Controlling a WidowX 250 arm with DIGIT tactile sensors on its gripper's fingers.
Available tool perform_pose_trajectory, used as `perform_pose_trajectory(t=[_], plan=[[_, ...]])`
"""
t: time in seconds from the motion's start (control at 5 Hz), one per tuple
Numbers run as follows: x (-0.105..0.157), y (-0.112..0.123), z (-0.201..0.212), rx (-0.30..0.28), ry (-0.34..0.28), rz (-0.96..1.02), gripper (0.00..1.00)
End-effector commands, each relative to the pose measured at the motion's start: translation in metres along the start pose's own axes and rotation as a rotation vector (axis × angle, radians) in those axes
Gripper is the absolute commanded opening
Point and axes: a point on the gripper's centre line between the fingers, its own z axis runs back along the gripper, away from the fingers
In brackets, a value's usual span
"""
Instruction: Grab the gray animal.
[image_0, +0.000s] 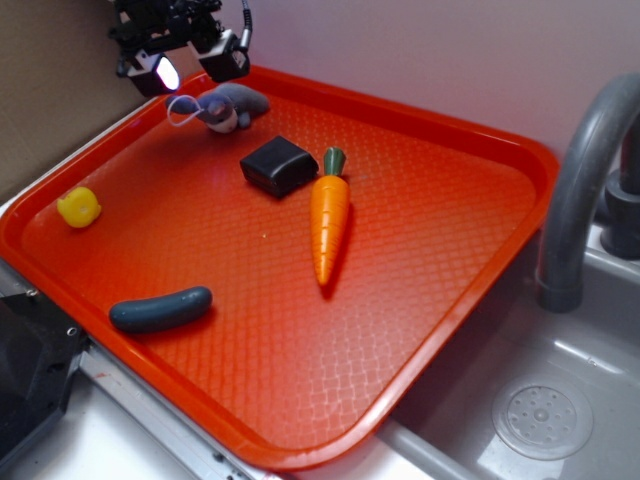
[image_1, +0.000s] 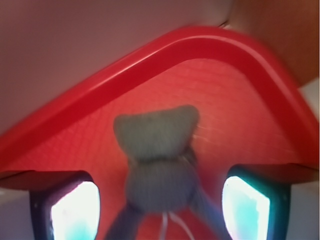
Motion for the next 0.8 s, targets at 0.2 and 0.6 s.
perform_pose_trajectory(t=[0.2, 0.6], plan=[[0.015, 0.0, -0.01, 0.158, -0.064, -0.034, 1.0], [0.005, -0.006, -0.016, 0.207, -0.074, -0.057, 0.0]])
